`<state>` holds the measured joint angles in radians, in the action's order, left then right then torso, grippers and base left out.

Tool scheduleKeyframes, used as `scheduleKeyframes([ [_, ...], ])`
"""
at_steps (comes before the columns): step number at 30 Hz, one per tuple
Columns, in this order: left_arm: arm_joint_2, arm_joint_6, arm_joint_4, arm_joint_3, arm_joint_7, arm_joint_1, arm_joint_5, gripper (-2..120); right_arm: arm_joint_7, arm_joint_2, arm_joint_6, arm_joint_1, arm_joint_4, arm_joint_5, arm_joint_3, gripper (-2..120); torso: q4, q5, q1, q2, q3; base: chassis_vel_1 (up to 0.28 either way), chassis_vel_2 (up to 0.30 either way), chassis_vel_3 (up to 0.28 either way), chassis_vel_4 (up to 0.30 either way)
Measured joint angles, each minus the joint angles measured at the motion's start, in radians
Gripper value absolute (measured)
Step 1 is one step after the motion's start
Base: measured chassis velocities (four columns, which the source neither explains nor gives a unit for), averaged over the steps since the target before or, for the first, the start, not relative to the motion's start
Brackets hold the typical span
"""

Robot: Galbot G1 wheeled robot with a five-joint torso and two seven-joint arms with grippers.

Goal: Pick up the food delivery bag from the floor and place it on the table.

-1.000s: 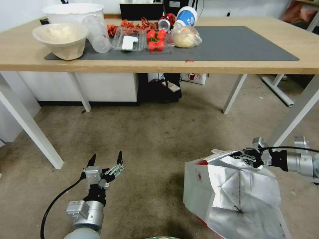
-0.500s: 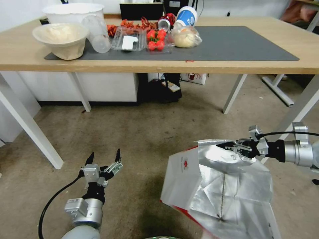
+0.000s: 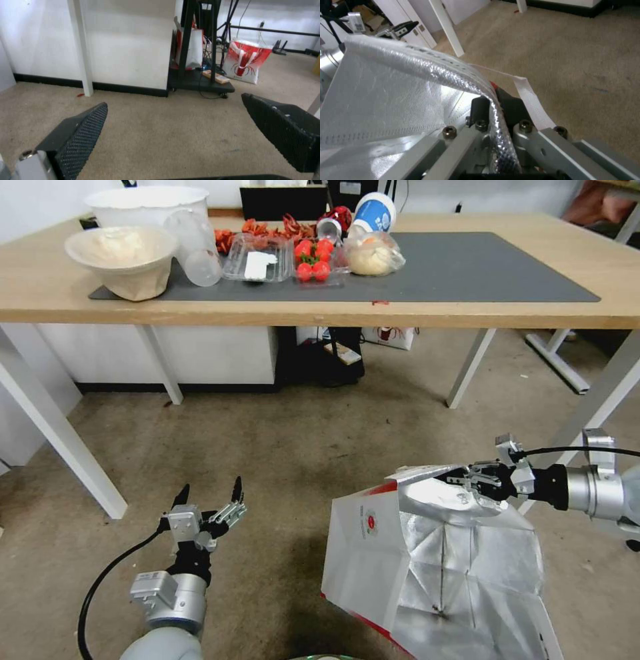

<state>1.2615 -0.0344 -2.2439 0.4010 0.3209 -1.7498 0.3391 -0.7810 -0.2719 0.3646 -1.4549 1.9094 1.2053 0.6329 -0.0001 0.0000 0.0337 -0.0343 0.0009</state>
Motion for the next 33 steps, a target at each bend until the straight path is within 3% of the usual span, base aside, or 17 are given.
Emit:
scheduleKeyframes([
  [12, -0.003, 0.014, -0.022, -0.002, 0.016, -0.007, 0.033, 100, -0.019, -0.011, -0.009, -0.018, 0.005, -0.021, 0.007, 0, -0.0001, 0.0, 0.0, -0.011, 0.011, 0.0, 0.0, 0.0, 0.0],
  [33, -0.006, 0.021, -0.03, 0.004, 0.019, -0.013, 0.031, 100, -0.025, -0.038, -0.02, -0.038, 0.026, -0.05, 0.012, 0, 0.0, 0.0, 0.009, -0.098, 0.09, 0.0, 0.0, 0.0, 0.0],
])
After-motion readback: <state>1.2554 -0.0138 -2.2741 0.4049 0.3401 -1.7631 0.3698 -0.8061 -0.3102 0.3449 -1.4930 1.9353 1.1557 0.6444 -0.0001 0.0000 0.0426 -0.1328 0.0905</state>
